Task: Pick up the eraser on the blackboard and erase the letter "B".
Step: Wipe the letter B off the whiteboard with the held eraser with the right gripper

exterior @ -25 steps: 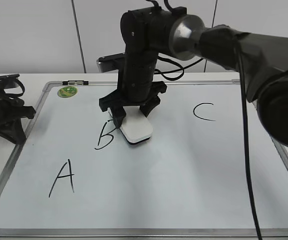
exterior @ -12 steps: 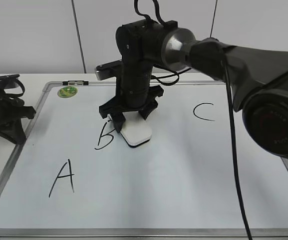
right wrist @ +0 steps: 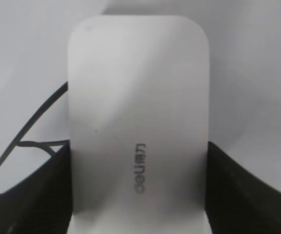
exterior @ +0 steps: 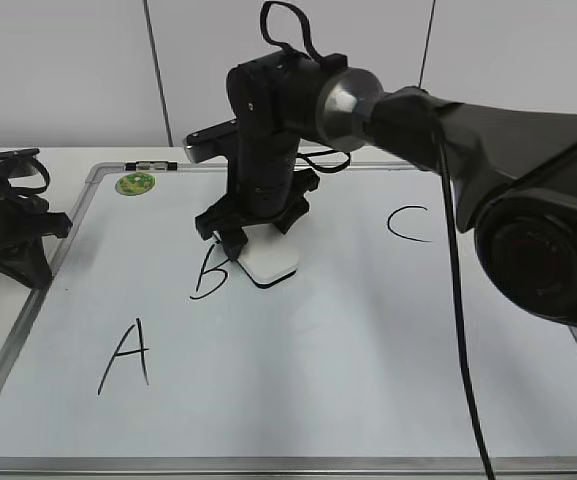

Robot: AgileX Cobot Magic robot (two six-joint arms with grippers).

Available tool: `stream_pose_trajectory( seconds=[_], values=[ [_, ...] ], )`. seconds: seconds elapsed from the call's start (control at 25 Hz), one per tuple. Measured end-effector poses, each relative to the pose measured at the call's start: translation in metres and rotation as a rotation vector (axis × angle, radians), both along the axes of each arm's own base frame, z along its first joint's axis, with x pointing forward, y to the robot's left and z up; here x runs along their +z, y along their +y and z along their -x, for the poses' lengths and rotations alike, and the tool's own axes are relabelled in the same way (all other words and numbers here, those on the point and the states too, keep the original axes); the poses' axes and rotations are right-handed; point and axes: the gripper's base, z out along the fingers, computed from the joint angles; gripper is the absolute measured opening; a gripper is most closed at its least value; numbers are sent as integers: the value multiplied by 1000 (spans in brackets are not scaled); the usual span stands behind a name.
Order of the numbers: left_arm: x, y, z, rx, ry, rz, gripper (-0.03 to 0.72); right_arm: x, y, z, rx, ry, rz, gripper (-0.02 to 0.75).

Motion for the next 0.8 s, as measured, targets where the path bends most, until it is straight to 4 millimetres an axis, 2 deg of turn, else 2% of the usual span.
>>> stream_pose_trajectory(
  seconds=[0.32, 0.8],
  values=[
    [-1, 0, 0, 0, 2, 0, 11, -2, 10, 5, 34, -25, 24, 543],
    [-1, 0, 0, 0, 2, 0, 11, -6, 67, 48, 187, -55, 9, 543]
  ],
)
